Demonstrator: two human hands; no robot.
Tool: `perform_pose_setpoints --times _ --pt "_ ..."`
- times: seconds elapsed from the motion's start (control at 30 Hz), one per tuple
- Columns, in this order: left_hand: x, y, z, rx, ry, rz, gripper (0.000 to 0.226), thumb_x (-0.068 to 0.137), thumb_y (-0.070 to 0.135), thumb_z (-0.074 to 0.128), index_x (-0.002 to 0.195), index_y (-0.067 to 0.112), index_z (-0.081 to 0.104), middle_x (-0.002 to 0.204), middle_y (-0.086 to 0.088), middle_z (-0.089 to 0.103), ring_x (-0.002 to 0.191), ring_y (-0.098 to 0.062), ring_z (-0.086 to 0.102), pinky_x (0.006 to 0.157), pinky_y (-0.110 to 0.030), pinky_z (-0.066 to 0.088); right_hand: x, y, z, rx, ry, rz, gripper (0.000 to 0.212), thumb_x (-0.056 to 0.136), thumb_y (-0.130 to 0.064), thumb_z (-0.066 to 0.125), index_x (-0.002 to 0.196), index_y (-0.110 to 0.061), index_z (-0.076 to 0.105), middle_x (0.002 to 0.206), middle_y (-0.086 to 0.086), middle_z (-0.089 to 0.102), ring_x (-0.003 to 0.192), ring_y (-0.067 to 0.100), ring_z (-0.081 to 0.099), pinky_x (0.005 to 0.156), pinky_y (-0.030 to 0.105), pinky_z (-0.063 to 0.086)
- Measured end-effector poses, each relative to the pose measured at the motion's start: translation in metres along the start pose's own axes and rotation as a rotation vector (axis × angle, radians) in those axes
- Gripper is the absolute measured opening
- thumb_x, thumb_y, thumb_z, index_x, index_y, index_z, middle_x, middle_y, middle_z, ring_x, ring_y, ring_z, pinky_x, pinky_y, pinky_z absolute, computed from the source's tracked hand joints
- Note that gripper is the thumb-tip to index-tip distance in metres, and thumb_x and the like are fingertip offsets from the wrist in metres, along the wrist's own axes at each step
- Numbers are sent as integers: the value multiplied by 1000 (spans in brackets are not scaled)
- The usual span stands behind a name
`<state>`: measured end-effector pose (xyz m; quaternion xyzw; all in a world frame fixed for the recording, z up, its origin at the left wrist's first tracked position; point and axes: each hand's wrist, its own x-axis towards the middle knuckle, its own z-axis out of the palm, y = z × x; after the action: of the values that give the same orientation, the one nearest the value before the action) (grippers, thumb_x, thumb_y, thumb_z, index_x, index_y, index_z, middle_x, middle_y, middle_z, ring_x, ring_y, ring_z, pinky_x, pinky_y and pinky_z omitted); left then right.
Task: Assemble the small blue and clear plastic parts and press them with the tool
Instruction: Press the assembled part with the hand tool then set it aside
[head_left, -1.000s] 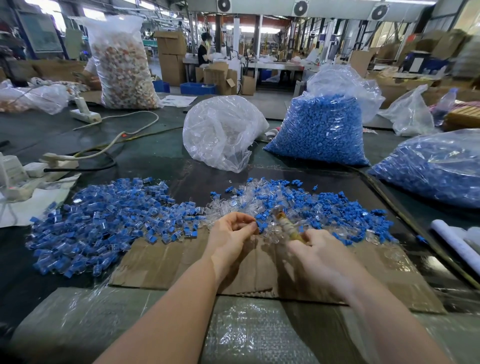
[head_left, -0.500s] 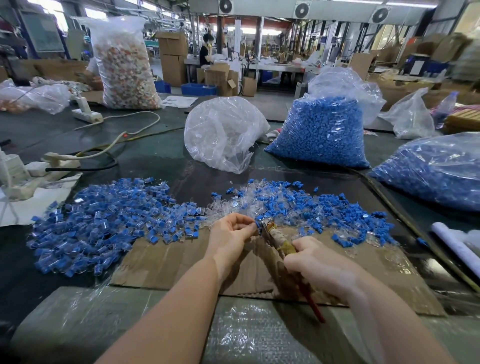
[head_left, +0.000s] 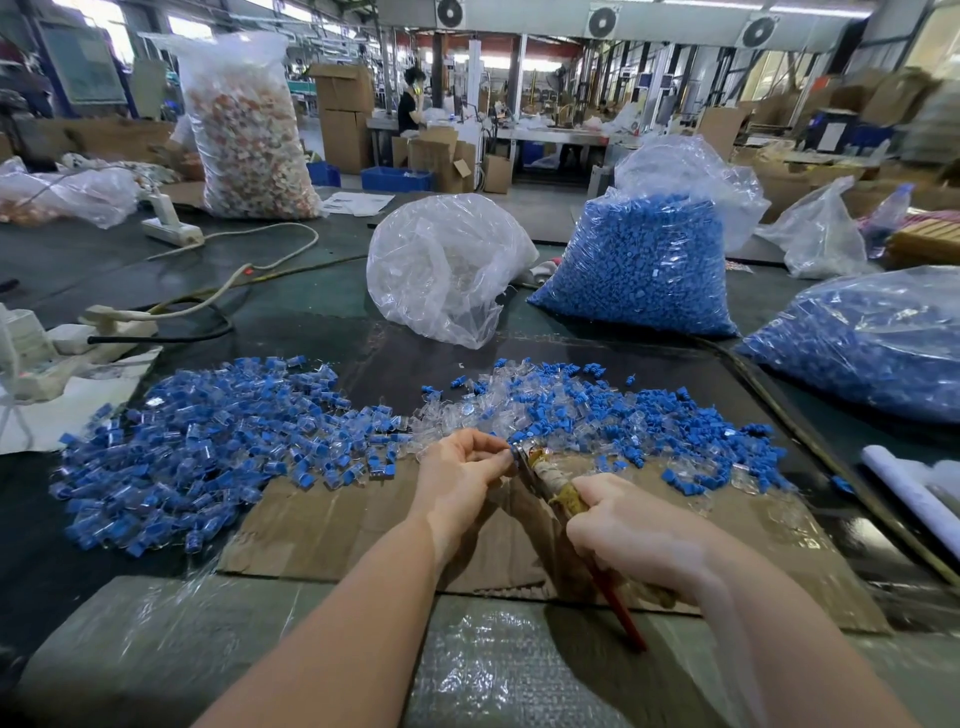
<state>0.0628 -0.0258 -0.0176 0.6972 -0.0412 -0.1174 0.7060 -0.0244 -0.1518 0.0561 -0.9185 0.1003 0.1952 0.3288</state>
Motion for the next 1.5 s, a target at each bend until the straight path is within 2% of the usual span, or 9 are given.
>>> perform_pose_setpoints --times 0.2,0.43,0.57,0.77,0.87,1.0,1.13,1.3,1.5 --pt "1 -1 1 -3 13 -4 6 87 1 59 90 5 62 71 -8 64 54 -7 61 48 -15 47 8 2 6 -69 58 -28 18 91 -11 40 75 -19 40 85 -2 47 66 9 44 49 19 31" --pt "0 -3 -1 3 -7 -13 6 87 3 60 90 7 63 72 -8 66 55 -8 64 50 -16 48 19 7 16 -90 136 -7 15 91 -7 36 91 -18 47 94 0 51 88 16 51 76 29 44" --pt "1 -3 2 -9 18 4 6 89 4 58 89 9 62 80 -12 67 63 -12 65 54 -21 52 17 12 23 81 182 0 6 87 -13 50 88 -19 49 89 0 55 80 16 55 70 31 46" --pt "-4 -4 3 -8 28 67 10 90 4 56 89 11 64 83 -9 70 72 -17 67 63 -25 56 8 24 25 298 285 -66 57 74 -6 65 126 -22 48 100 -6 52 82 6 55 50 12 43" --pt "-6 -4 1 52 36 109 9 89 5 58 92 10 65 85 -9 71 79 -20 68 73 -31 57 8 27 23 288 237 -84 60 76 -5 63 131 -20 44 103 -8 49 84 5 53 51 11 40" --pt "-8 -2 -1 0 7 103 7 86 6 62 90 11 66 85 -11 70 70 -17 67 61 -22 55 5 21 14 231 145 -117 30 79 -6 59 100 -27 54 92 -7 51 78 5 51 53 14 39" --pt "-5 3 -7 14 103 123 10 86 5 62 85 15 64 84 -8 69 75 -14 65 64 -18 50 2 25 7 254 140 -121 11 77 -3 56 84 -11 53 81 2 53 62 11 47 43 12 34" --pt "6 18 -48 556 479 328 10 90 15 60 88 23 65 80 12 61 66 -3 53 56 -8 41 13 47 -3 -20 464 -28 18 81 -11 57 93 -19 46 88 -1 45 79 13 45 63 24 34" --pt "18 7 -98 1013 620 289 22 94 19 54 111 21 68 101 -4 63 95 -24 53 82 -38 35 26 75 2 -349 660 136 24 89 -25 53 111 -17 46 107 4 50 96 18 40 86 28 35"
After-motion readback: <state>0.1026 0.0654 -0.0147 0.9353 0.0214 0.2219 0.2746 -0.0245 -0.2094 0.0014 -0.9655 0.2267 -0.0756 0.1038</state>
